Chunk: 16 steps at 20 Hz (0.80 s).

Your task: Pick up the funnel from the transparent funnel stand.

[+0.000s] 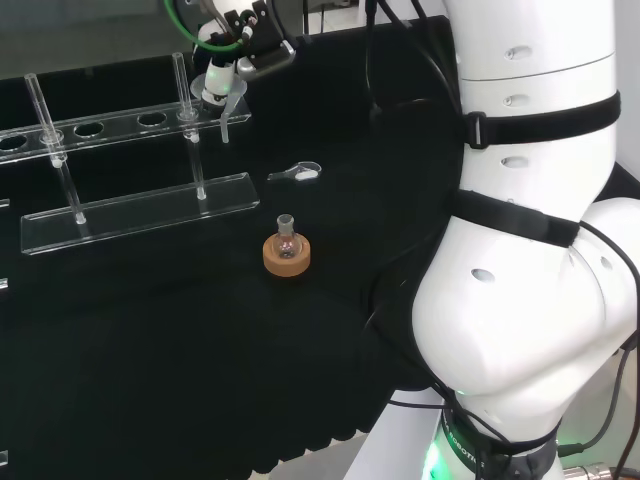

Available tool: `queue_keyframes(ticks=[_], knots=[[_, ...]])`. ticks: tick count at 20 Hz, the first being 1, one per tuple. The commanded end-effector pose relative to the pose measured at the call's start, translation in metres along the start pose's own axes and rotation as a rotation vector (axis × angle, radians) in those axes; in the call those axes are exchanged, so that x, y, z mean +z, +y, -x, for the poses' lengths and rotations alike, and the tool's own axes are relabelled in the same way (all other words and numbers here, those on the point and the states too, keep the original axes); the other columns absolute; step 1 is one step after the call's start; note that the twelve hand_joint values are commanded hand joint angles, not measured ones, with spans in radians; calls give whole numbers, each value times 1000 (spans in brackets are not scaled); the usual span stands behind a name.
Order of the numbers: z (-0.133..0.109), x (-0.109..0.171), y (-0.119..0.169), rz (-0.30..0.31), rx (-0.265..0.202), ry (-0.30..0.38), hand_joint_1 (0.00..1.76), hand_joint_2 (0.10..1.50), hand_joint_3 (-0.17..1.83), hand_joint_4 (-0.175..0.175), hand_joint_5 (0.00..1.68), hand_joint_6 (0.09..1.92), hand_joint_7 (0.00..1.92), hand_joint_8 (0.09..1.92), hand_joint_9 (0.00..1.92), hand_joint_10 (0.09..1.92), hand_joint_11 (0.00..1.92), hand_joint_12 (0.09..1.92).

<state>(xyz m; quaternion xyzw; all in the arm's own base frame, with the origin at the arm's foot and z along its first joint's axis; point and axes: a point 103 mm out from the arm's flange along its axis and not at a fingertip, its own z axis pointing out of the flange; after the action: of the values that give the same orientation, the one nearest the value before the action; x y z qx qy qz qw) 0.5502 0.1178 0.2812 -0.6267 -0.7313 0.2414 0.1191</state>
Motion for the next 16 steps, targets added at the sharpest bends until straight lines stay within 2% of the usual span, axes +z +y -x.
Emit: queue_keyframes(ticks=[1,12,16], knots=[[0,2,1,1,0,1,789,853,-175,65,196,87,0,493,145,927,339,1518],[1,13,12,-3,-3,1,780,860,-175,53,220,87,0,583,210,881,362,1496],[1,11,11,17,-8,3,775,864,-175,50,227,87,0,603,219,872,360,1494]])
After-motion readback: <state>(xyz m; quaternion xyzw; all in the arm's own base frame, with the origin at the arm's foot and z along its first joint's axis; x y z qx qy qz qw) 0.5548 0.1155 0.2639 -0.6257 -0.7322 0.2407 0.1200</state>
